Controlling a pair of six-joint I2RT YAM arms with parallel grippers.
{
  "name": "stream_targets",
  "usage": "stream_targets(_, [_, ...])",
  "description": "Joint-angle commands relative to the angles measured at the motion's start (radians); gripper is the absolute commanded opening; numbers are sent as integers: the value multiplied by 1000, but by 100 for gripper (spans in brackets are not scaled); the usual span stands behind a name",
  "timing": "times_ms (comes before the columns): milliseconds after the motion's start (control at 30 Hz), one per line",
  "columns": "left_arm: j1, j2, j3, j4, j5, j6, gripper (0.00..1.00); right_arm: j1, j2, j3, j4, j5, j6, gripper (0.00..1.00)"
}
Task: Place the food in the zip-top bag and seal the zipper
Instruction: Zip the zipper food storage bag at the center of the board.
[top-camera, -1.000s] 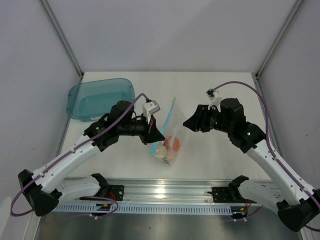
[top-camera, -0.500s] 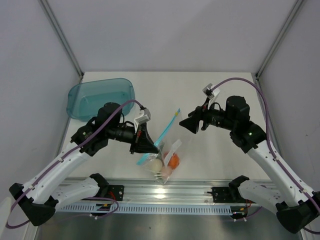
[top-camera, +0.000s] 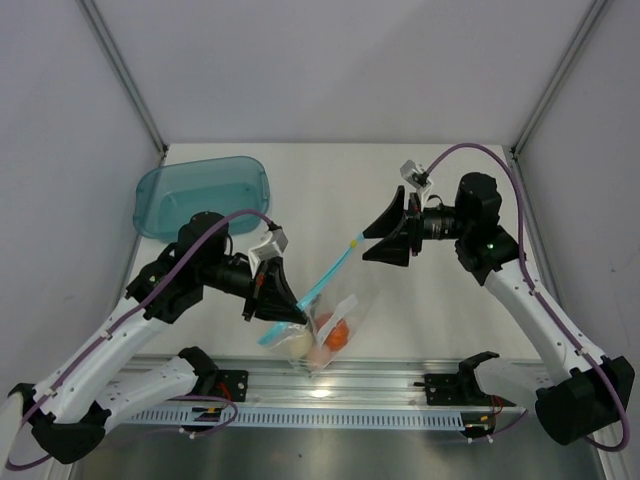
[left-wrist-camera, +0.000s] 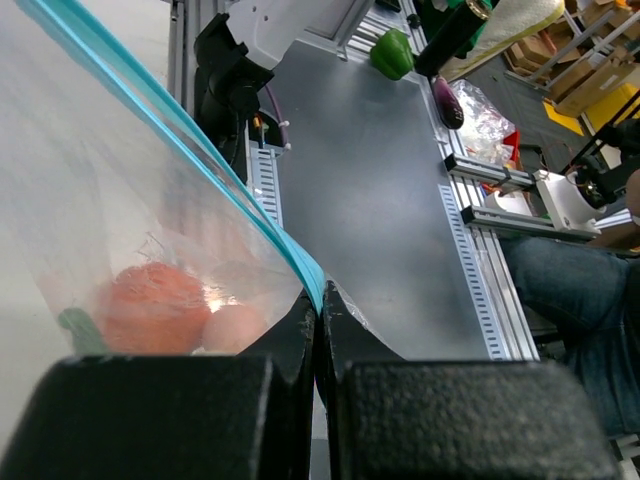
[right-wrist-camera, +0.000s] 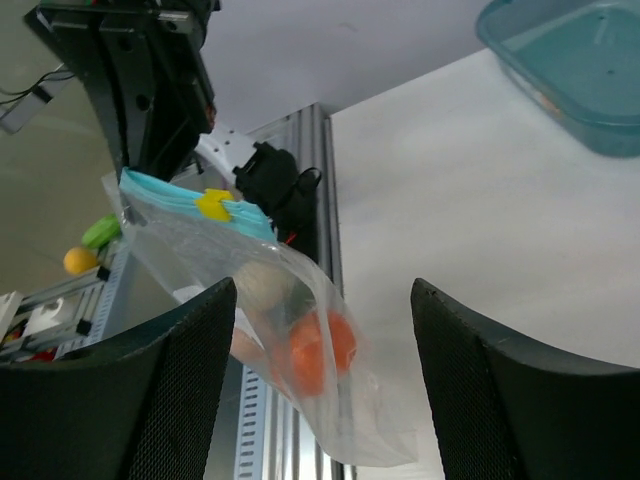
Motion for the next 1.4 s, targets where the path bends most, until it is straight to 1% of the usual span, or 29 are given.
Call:
stream_targets(0, [9, -15, 0, 54, 61, -23, 1, 18, 17, 32, 88, -146, 28, 72])
stream_targets(133, [10, -10, -1, 80, 69, -37, 1, 73, 39, 46, 86, -163, 26, 68])
stream_targets(167, [10, -10, -1, 84, 70, -43, 1, 84, 50, 46, 84, -163, 23, 63])
stream_targets(200, [10, -10, -3, 89, 73, -45, 0, 93, 57, 46, 83, -167, 23, 58])
stream_targets(233, [10, -10, -6, 91, 75, -46, 0, 101, 62, 46, 87, -166, 26, 46])
stream_targets(300, [10, -12, -4, 91, 77, -48, 1, 119, 74, 37, 115, -160, 49, 37])
stream_targets(333, [10, -10, -4, 86, 75, -45, 1, 129, 77, 35, 136, -154, 57, 30])
stream_targets(433, [13, -10, -7, 75, 75, -38, 0, 152, 88, 34, 191, -155, 95, 16])
stream_targets(533, [21, -12, -15, 72, 73, -34, 1, 159, 90, 38, 224, -157, 129, 17])
stream_targets(567, [24, -10, -17, 72, 72, -34, 1, 161, 88, 38, 227, -157, 132, 14])
stream_targets(600, [29, -10, -23, 71, 73, -34, 1, 161, 88, 40, 230, -160, 137, 6])
stream_targets(633, [35, -12, -24, 69, 72, -32, 1, 162, 85, 38, 229, -167, 141, 0])
stream_targets(700, [43, -12, -24, 62, 46, -31, 0, 162, 80, 35, 216, -157, 138, 0])
stream_targets(767, [61, -16, -9, 33, -27, -37, 1, 155, 70, 40, 125, -87, 100, 0])
stream_targets(800, [67, -18, -6, 17, -137, -38, 8, 147, 65, 37, 97, -57, 88, 0])
stream_targets(833, [70, -18, 15, 0, -207, -37, 43, 146, 59, 20, 65, -31, 85, 0])
stream_targets(867, [72, -21, 19, -10, -262, -34, 51, 146, 42, 5, 63, 25, 95, 0])
stream_targets(900, [72, -27, 19, -8, -293, -29, 52, 147, 33, -9, 64, 53, 108, 0])
stream_targets(933, [72, -32, 14, 5, -343, -29, 63, 153, 25, -25, 71, 81, 123, 0])
stream_targets(967, [72, -38, 10, 17, -374, -38, 68, 158, 10, -47, 69, 108, 149, 0])
stream_targets(1000, [73, -47, 3, 53, -399, -38, 76, 162, 4, -55, 54, 160, 160, 0])
stream_targets(1067, [72, -56, -16, 97, -442, -46, 84, 179, -16, -87, 57, 199, 196, 0])
stream_targets(1100, [72, -59, -32, 158, -442, -49, 88, 187, -22, -97, 58, 222, 209, 0])
stream_targets(1133, [70, -56, -38, 189, -424, -57, 90, 199, -30, -107, 63, 240, 221, 0])
stream_targets(1200, [70, -43, -53, 263, -419, -66, 100, 210, -50, -130, 72, 277, 258, 0])
stream_targets(1300, [64, -3, -61, 327, -428, -74, 100, 218, -58, -141, 51, 322, 305, 0])
stream_targets(1333, [46, 11, -66, 363, -433, -65, 100, 222, -58, -140, 40, 354, 315, 0])
stream_targets(1367, [27, 17, -61, 376, -471, -52, 99, 225, -58, -138, 38, 369, 338, 0])
